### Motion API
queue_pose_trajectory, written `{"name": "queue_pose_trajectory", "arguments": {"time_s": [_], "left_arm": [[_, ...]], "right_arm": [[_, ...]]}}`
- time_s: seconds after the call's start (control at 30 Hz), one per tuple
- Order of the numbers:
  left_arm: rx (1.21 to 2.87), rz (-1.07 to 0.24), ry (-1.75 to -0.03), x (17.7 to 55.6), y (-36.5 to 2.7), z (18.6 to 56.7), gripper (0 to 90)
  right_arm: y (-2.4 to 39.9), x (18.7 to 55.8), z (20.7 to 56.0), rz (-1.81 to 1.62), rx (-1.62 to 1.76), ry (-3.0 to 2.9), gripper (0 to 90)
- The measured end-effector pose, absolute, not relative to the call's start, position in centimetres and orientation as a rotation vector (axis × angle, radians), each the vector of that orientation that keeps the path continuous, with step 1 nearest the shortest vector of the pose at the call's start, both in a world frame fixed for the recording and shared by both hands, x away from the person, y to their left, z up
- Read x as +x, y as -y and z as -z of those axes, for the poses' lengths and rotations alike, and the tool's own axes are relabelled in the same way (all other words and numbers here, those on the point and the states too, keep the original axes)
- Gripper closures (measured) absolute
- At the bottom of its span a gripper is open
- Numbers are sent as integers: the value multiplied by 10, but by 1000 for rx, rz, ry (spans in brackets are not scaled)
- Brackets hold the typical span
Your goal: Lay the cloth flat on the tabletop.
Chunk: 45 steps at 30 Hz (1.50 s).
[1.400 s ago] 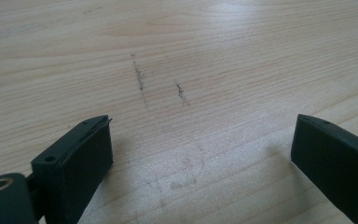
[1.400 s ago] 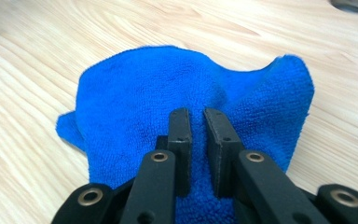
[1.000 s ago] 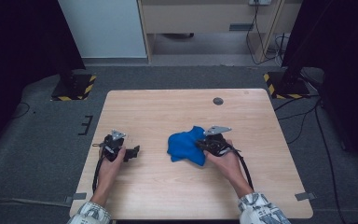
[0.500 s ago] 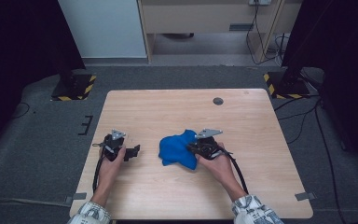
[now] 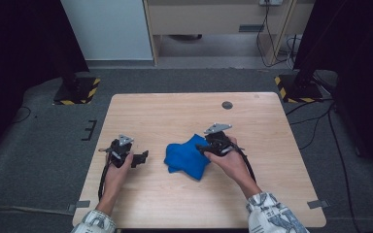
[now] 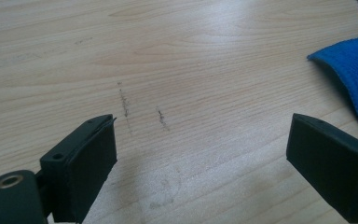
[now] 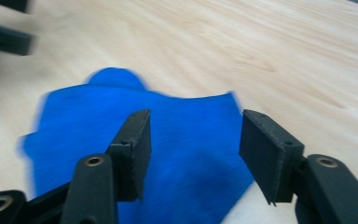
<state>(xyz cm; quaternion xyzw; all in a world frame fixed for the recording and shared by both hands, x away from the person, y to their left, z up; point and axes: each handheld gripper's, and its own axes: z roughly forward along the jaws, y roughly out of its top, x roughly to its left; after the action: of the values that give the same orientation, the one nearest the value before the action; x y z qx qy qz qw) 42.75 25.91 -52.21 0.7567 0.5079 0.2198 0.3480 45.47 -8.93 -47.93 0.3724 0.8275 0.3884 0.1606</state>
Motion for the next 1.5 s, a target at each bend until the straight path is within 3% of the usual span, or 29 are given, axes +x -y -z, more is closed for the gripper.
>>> {"name": "queue_pose_trajectory", "arguments": {"time_s": [0.2, 0.57, 0.67, 0.87, 1.17, 1.3, 1.37, 1.43, 1.47, 1.5], "left_arm": [[1972, -573, -1283, 430, -253, 516, 89], [1981, -522, -1179, 443, -232, 502, 148], [1971, -501, -1168, 447, -225, 502, 163], [1989, -467, -1145, 454, -209, 504, 177], [2026, -460, -1118, 456, -197, 509, 176], [2027, -459, -1118, 457, -195, 510, 178], [2027, -461, -1117, 457, -194, 510, 179], [2021, -462, -1115, 457, -193, 509, 179], [2018, -464, -1114, 457, -192, 508, 179], [2020, -464, -1112, 457, -192, 508, 179]], "right_arm": [[84, 488, 491, -1019, 1120, -2374, 517], [76, 506, 503, -993, 1155, -2366, 584], [74, 510, 506, -1014, 1177, -2367, 569], [65, 517, 513, -1000, 1190, -2385, 455], [60, 520, 524, -946, 1206, -2422, 435], [59, 519, 525, -940, 1190, -2425, 489], [58, 517, 524, -935, 1166, -2436, 601], [59, 516, 524, -937, 1154, -2441, 653], [59, 515, 524, -953, 1144, -2459, 759], [59, 515, 524, -953, 1144, -2459, 759]]}}
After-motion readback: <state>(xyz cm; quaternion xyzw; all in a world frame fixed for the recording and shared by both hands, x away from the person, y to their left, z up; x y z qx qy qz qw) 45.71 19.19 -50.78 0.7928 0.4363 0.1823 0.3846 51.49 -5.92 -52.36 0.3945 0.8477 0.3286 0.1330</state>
